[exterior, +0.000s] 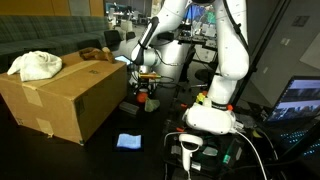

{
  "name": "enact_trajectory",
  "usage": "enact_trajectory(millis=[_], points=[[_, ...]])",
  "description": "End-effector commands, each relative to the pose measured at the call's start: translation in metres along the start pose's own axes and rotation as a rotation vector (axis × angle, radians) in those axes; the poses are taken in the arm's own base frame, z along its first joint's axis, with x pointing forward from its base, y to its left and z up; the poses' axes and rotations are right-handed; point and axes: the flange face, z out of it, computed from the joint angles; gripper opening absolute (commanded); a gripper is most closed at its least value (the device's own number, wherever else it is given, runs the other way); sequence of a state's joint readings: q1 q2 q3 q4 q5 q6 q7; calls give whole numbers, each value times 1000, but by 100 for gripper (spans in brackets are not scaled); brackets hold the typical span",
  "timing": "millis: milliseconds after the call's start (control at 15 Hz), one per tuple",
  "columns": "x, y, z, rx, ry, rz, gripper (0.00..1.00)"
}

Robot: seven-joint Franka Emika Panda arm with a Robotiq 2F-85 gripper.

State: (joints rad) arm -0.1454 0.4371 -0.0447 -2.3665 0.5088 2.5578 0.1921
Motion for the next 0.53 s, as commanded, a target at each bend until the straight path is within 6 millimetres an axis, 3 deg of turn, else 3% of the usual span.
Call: enact_trajectory(millis=[0,467], points=[[13,-4,3,11,42,50,100],[24,4,8,-15,59,152,100]])
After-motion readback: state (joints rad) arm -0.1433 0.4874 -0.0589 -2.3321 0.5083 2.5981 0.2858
